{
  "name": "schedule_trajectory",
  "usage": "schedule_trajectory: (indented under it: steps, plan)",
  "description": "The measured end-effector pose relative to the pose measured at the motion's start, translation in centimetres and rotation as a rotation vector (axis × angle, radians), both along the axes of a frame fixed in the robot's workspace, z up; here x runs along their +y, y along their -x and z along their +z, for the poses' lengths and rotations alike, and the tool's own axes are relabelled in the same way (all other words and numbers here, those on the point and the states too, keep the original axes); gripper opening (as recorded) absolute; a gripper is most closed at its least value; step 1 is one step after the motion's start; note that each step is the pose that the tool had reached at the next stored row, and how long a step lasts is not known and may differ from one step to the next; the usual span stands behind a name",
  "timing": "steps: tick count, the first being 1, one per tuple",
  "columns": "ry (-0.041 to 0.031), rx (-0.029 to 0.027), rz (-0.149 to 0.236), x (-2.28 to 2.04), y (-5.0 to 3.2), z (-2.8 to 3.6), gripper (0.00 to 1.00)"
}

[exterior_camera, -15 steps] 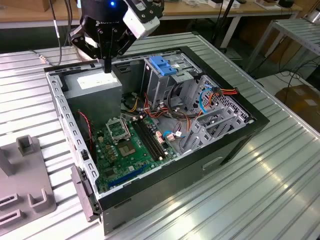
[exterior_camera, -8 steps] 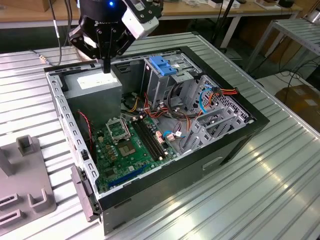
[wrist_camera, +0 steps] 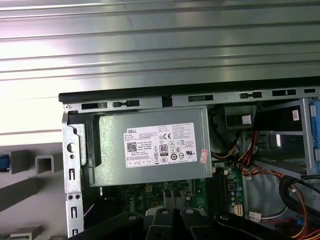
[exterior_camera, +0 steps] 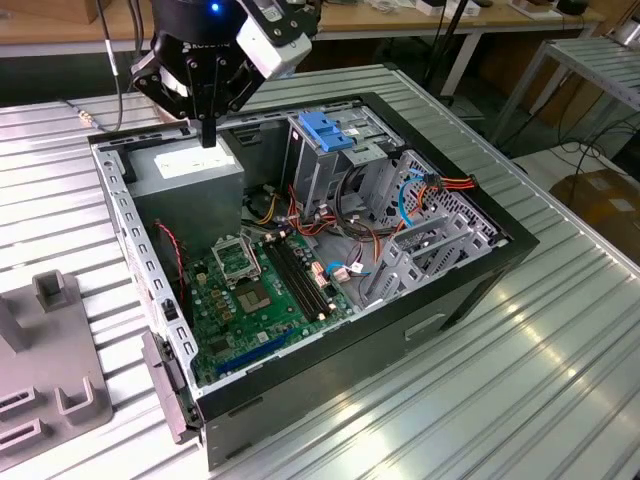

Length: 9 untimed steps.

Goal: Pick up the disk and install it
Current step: 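Reach for the disk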

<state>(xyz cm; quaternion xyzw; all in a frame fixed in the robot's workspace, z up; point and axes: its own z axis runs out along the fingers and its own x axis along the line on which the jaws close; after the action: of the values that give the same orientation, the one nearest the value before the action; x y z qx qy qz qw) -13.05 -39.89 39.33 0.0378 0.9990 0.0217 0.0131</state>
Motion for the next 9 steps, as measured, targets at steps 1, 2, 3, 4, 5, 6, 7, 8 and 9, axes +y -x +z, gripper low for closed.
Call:
schedule_trajectory:
  steps: [1, 2, 3, 4, 5, 6, 7, 8, 9]
  plan:
    - [0.0001, 0.0000, 0.000, 0.00, 0.08, 0.00, 0.10]
    - [0.0000, 0.0000, 0.000, 0.00, 0.16, 0.00, 0.10]
    - [0.0000, 0.0000, 0.000, 0.00, 0.21, 0.00, 0.10]
    - [0.0001, 0.0001, 0.000, 0.00, 0.27, 0.00, 0.10]
    - [0.0000, 0.0000, 0.000, 0.00, 0.33, 0.00, 0.10]
    - [0.0000, 0.0000, 0.000, 0.00, 0.45, 0.00, 0.10]
    - [0.0000, 0.0000, 0.000, 0.00, 0.57, 0.00, 0.10]
    - [0.0000, 0.0000, 0.000, 0.00, 0.63, 0.00, 0.10]
    - [0.0000, 0.0000, 0.000, 0.00, 0.70, 0.00, 0.10]
